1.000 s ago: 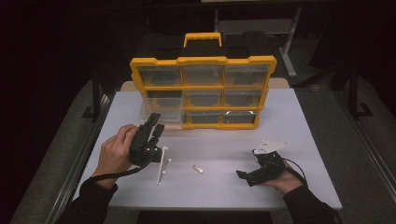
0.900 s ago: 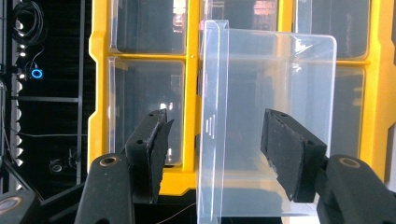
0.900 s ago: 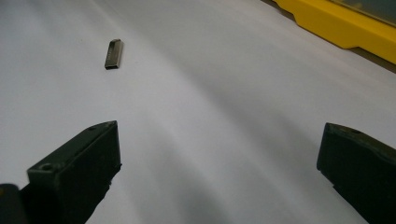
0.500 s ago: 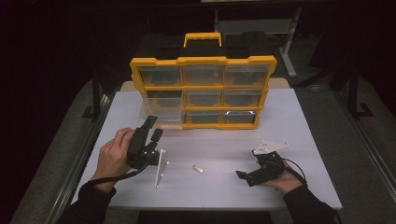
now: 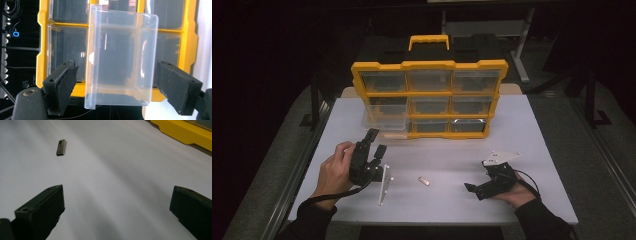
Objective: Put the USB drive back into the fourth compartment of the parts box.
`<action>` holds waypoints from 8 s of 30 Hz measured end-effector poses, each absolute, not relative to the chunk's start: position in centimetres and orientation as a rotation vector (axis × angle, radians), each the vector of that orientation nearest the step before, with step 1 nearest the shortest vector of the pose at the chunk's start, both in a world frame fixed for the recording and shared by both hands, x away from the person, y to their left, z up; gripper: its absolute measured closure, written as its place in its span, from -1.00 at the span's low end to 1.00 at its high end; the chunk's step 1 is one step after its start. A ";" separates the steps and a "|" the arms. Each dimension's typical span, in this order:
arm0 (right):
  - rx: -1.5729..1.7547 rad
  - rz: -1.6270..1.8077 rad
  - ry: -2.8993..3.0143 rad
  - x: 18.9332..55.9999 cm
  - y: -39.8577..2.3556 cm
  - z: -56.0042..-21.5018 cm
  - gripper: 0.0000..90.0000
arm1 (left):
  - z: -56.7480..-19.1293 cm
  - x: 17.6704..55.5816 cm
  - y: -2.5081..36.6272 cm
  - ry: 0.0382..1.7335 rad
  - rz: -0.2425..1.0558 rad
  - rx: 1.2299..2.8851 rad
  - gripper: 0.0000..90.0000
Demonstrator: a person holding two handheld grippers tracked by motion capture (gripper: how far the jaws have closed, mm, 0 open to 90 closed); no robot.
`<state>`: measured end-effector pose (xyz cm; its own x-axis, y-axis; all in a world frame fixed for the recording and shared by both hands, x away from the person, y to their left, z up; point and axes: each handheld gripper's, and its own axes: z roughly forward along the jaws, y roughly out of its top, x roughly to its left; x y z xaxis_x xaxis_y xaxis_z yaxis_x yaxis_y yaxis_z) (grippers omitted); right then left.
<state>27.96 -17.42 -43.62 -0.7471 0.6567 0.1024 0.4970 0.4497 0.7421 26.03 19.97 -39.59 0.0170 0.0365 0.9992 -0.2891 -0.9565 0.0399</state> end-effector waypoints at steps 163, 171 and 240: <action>1.014 1.161 2.498 28.0 -17.2 -43.7 -1.00 | -42.8 29.8 23.3 0.666 0.895 2.104 -1.00; 1.014 1.158 2.501 28.0 -17.2 -43.8 -1.00 | -42.8 30.2 23.7 0.728 0.775 2.070 -1.00; 0.894 1.223 2.619 29.7 -14.2 -41.5 -1.00 | -43.4 28.4 26.3 0.701 0.448 1.952 -1.00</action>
